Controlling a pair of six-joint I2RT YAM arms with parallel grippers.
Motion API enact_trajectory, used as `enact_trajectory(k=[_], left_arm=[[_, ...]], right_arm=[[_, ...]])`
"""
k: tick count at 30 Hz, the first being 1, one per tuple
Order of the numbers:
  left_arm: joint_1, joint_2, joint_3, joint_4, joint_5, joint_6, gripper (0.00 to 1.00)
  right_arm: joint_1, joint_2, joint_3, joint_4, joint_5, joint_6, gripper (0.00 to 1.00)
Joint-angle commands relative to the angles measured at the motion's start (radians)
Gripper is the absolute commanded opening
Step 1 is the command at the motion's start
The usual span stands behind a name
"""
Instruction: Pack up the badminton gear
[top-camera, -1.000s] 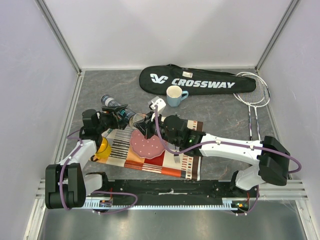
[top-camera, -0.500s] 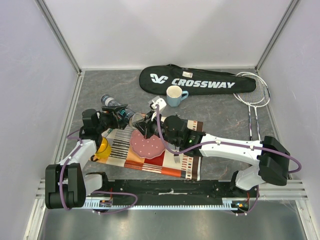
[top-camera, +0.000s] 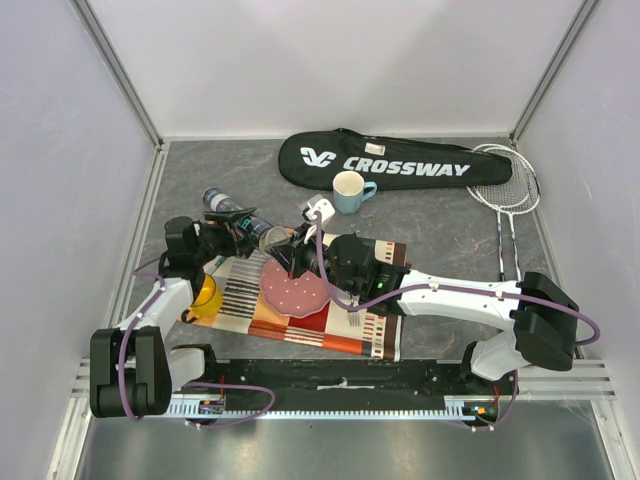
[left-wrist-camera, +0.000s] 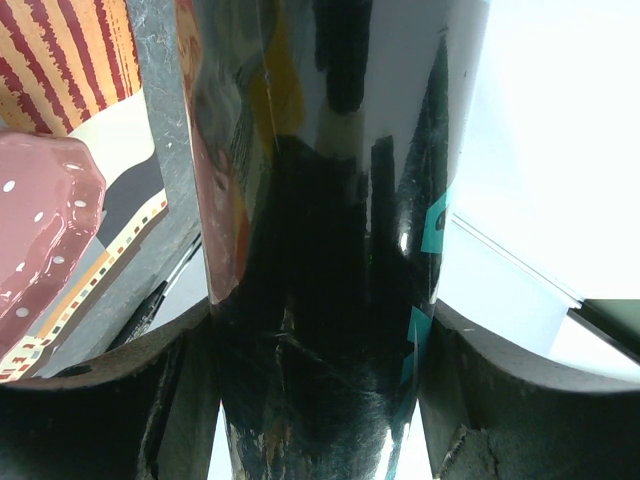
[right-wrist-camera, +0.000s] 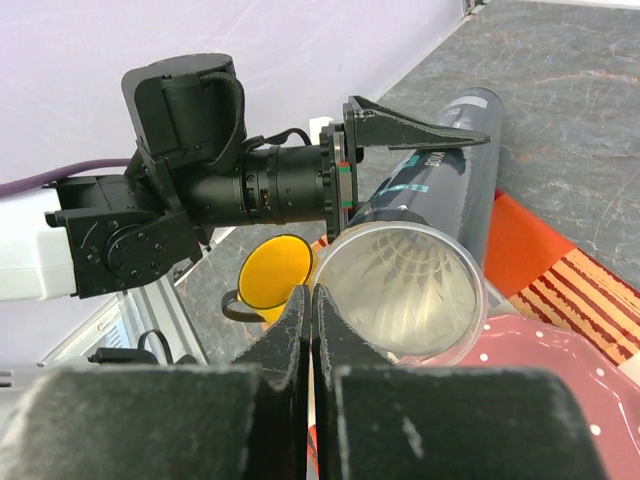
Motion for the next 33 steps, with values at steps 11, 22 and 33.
enact_trajectory(k=[11,22,33], left_arm=[[-0.011,-0.017,0.054,0.046,-0.001,-0.003,0.02],[-0.016,-0.024,0.045,0.046,-0.004,-0.005,0.02],[-0.021,-0.032,0.041,0.045,0.001,-0.005,0.02]], right_arm=[[0.007,-0.005,-0.033,0.082,-0.006,0.038,0.0],[0.005,-0.005,-0.024,0.088,0.016,0.029,0.0],[-0.001,0.041,-0.005,0.115,0.048,0.0,0.0]])
